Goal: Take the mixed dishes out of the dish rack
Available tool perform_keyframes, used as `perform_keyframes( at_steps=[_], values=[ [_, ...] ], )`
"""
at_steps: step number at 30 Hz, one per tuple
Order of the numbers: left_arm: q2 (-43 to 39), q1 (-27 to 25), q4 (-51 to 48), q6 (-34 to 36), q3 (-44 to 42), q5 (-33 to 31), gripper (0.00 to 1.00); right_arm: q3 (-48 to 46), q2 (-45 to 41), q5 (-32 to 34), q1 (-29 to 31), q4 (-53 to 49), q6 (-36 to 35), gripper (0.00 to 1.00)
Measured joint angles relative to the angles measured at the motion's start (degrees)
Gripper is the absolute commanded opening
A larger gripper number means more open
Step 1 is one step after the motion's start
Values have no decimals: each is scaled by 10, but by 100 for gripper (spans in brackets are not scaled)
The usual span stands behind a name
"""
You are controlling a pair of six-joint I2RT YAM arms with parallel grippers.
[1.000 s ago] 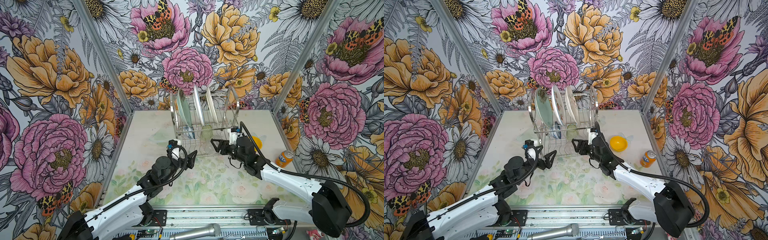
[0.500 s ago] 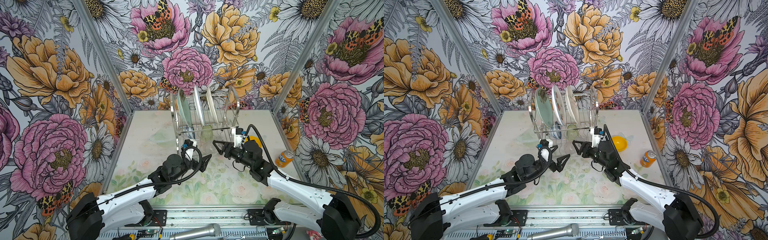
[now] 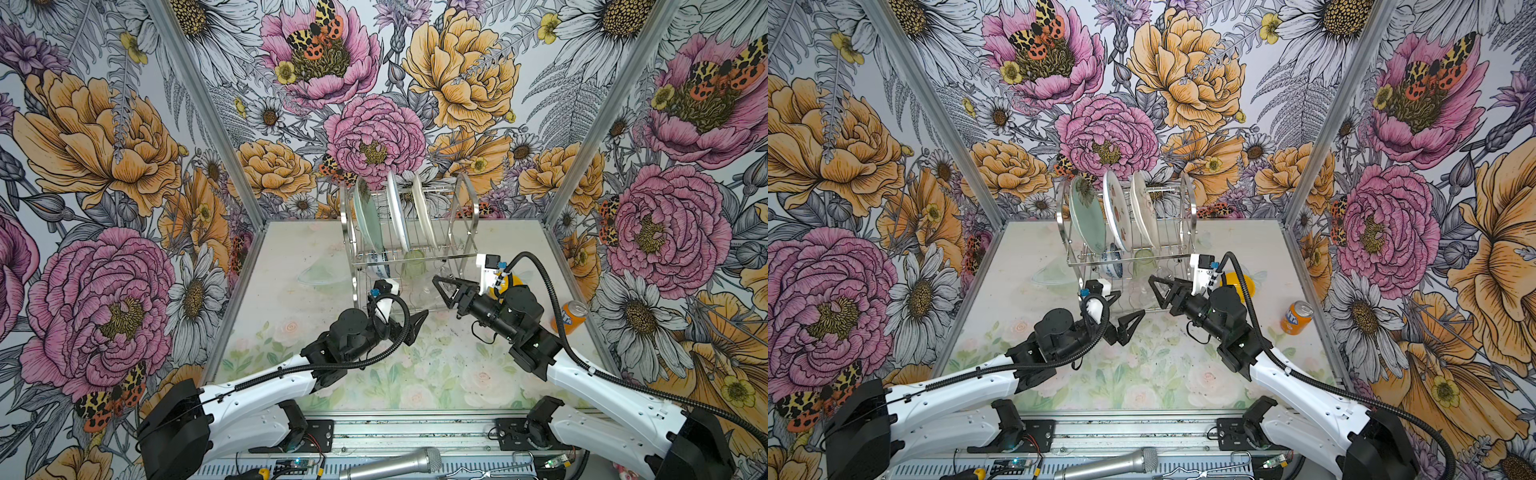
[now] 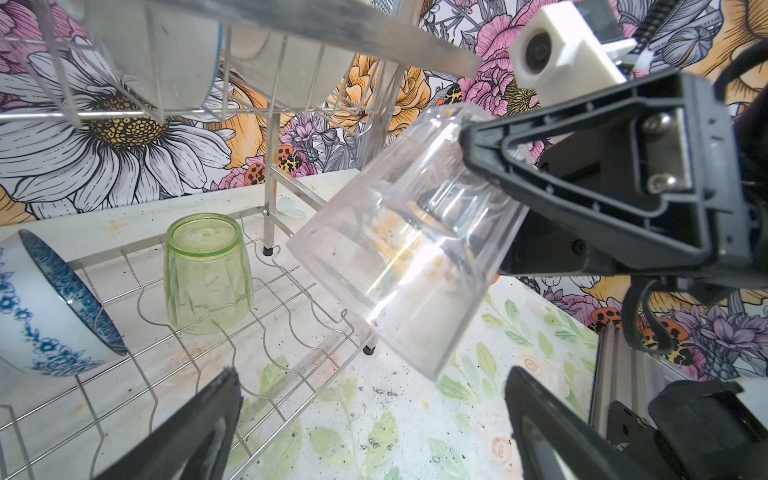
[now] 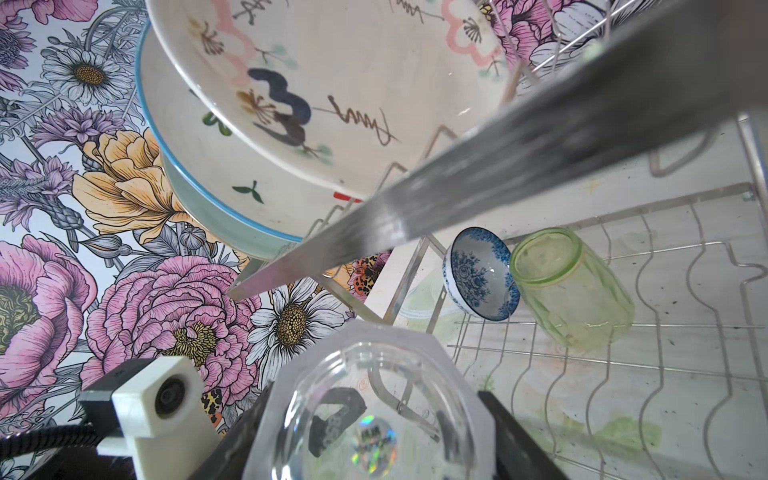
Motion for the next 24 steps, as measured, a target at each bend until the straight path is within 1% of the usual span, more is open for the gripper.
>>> perform_keyframes(
  at_steps=[6,10,12,15,19,24],
  values=[
    [3,-3,13,1,5,5,98,-7,-7,-12,0,5,14,59],
    [12,-4,33,0,5,19,93,-13,-20,-19,0,7,26,59],
    [19,-5,43,-1,6,28,89,-18,-28,-19,0,8,31,59],
    [30,-7,50,-3,10,43,79,-27,-42,-21,0,12,40,59],
    [44,-15,63,-1,24,62,74,-35,-55,-23,0,13,47,59],
    [57,-25,89,-1,33,71,67,-42,-68,-27,0,14,56,59]
  ],
)
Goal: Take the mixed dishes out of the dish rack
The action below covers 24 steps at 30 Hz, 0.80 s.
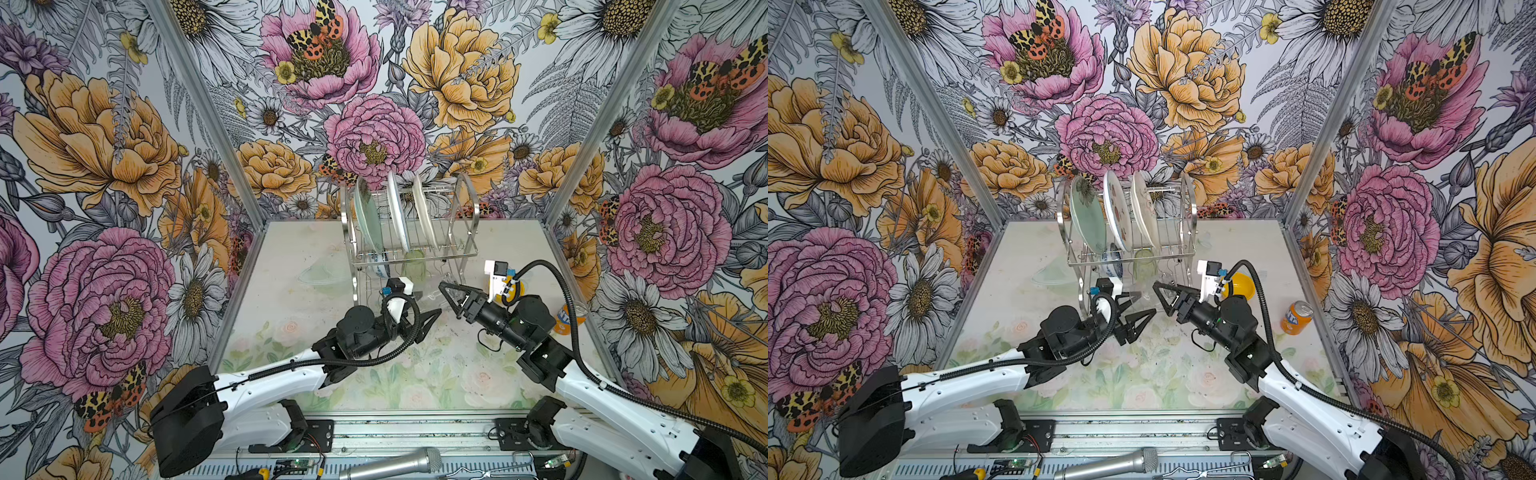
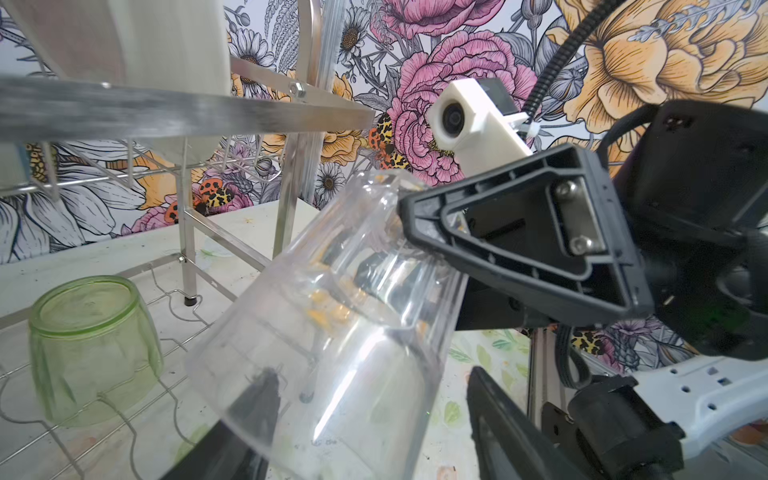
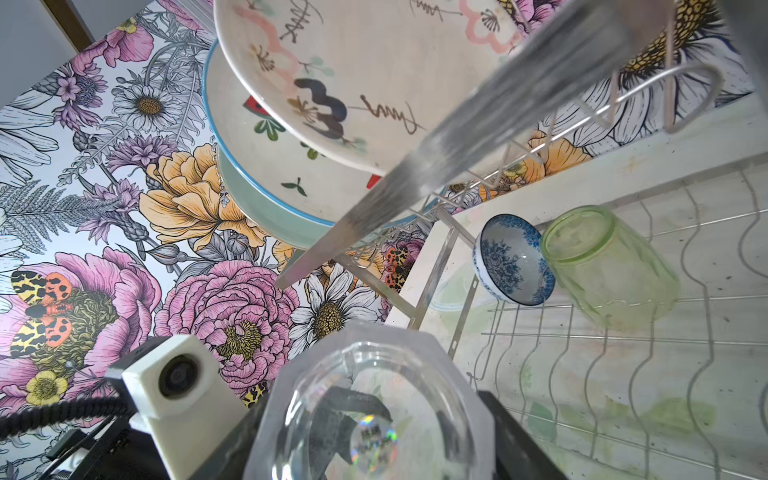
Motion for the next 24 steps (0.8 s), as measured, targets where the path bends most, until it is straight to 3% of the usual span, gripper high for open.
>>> perform_keyframes(
  at_steps=[7,18,24],
  values=[
    [28,-10,14,-1,9,13,57,-10,-18,-4,0,3,8,59],
    [44,-24,61,-9,10,16,32,-22,-26,-5,1,30,33,59],
    [51,-39,88,2,11,32,0,-25,-29,-8,1,43,74,60]
  ],
)
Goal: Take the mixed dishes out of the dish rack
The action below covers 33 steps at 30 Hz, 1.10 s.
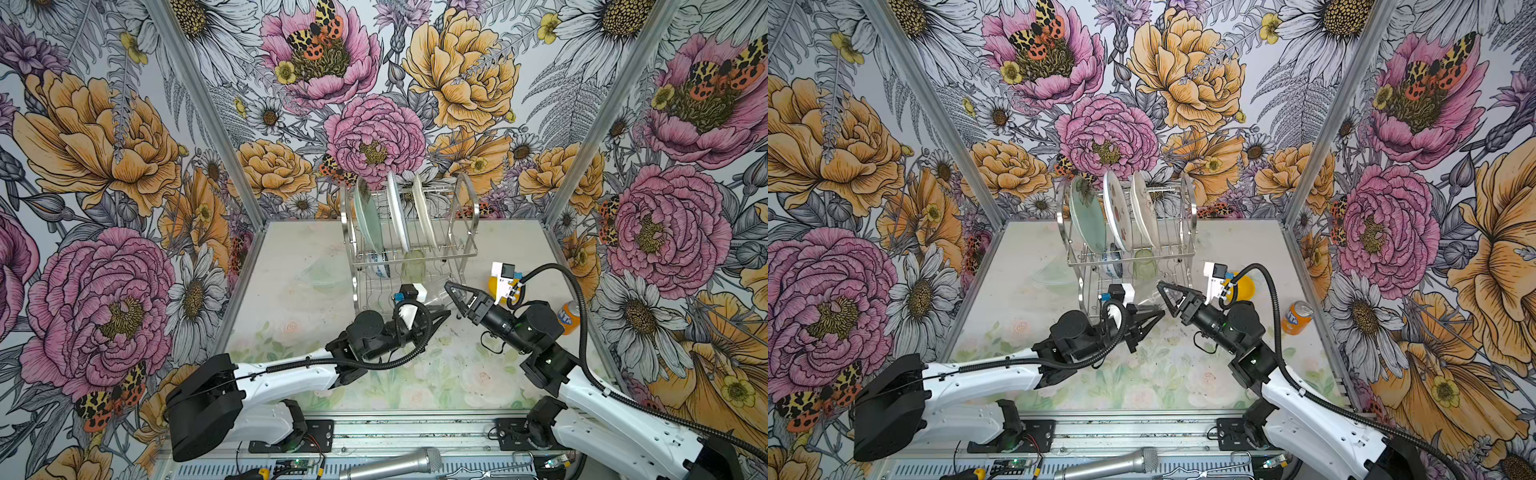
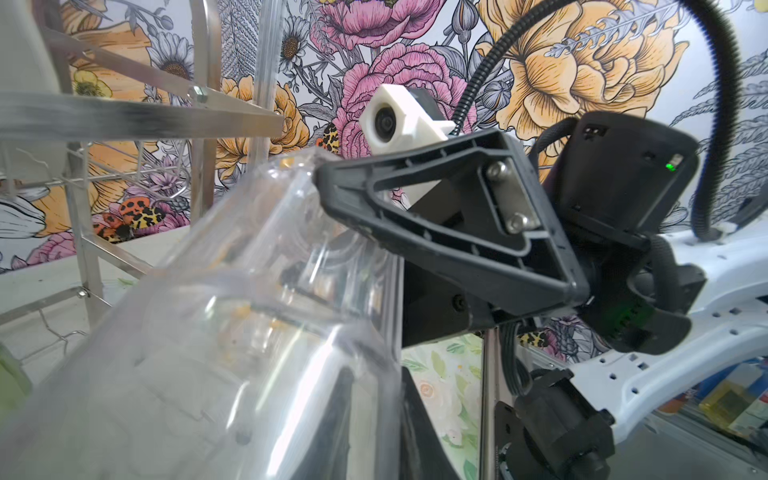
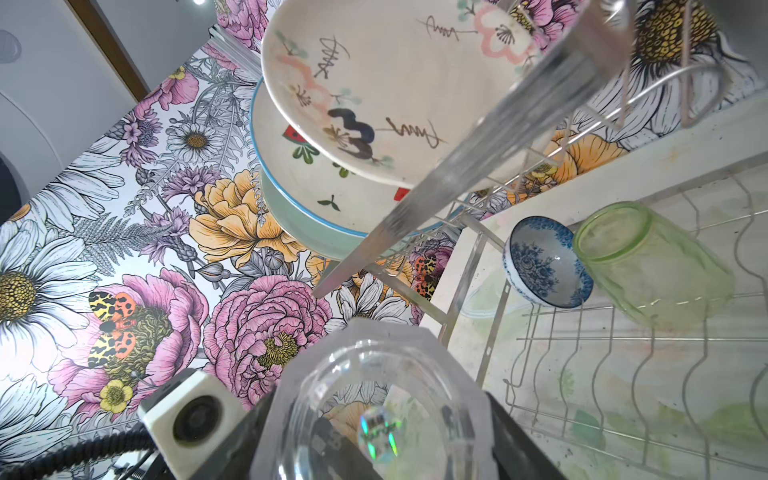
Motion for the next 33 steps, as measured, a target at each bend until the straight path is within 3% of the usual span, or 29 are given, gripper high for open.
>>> perform_keyframes(
  at_steps=[11,18,33],
  values=[
    [-15,-15,-23,9,0,-22,0,-12,-8,-6,1,8,20,71],
    [-21,-17,-27,10,0,-45,0,-28,-9,-6,2,2,-4,89],
    [-52,-17,-90,12,0,-105,0,-34,-15,7,5,-6,-30,97]
  ],
)
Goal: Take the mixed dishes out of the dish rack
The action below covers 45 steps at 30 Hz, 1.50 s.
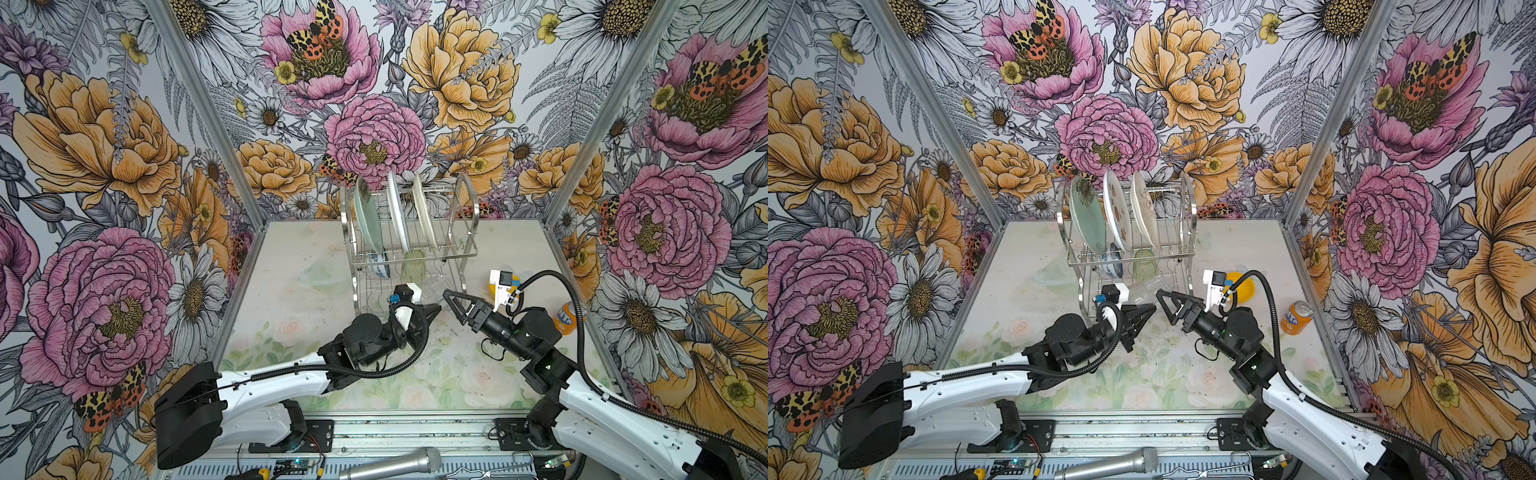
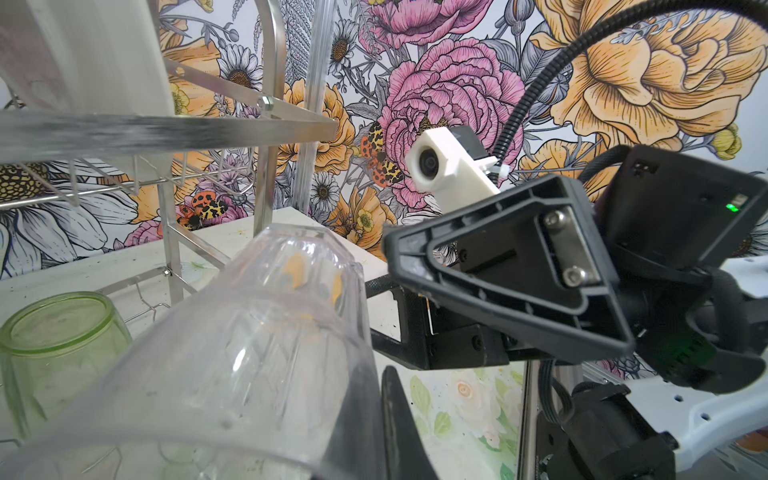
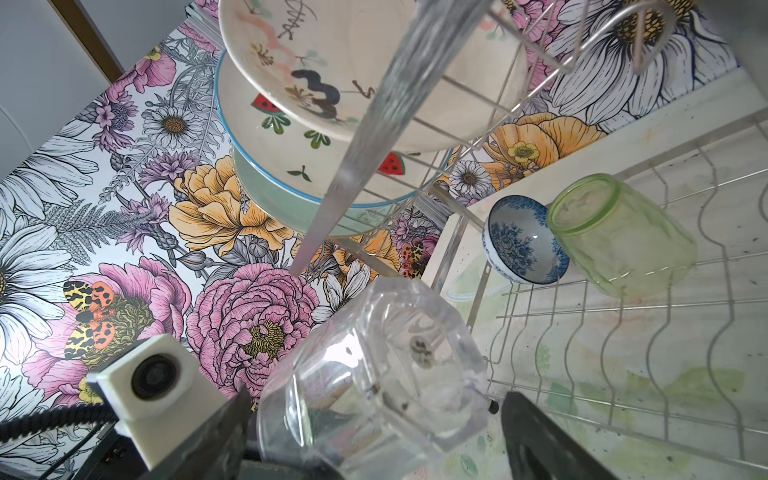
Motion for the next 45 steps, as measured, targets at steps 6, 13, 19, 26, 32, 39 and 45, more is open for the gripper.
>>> perform_keyframes(
  at_steps=[6,13,19,26,32,39,45],
  values=[
    [-21,0,-20,0,0,-19,0,0,0,13,0,-7,-11,100],
    [-45,0,-59,1,0,-38,0,0,2,30,0,-17,-22,100],
    [-63,0,-125,0,1,-75,0,0,15,43,0,-35,-45,100],
    [-105,1,-264,-15,26,-125,0,0,34,65,0,-61,-97,100],
    [-153,12,-388,-39,61,-177,0,2,65,78,0,-73,-154,99],
    [-169,50,-537,-92,101,-223,0,6,88,84,0,-81,-212,99],
    [-208,83,-619,-140,102,-257,0,6,95,95,0,-82,-250,99]
  ],
)
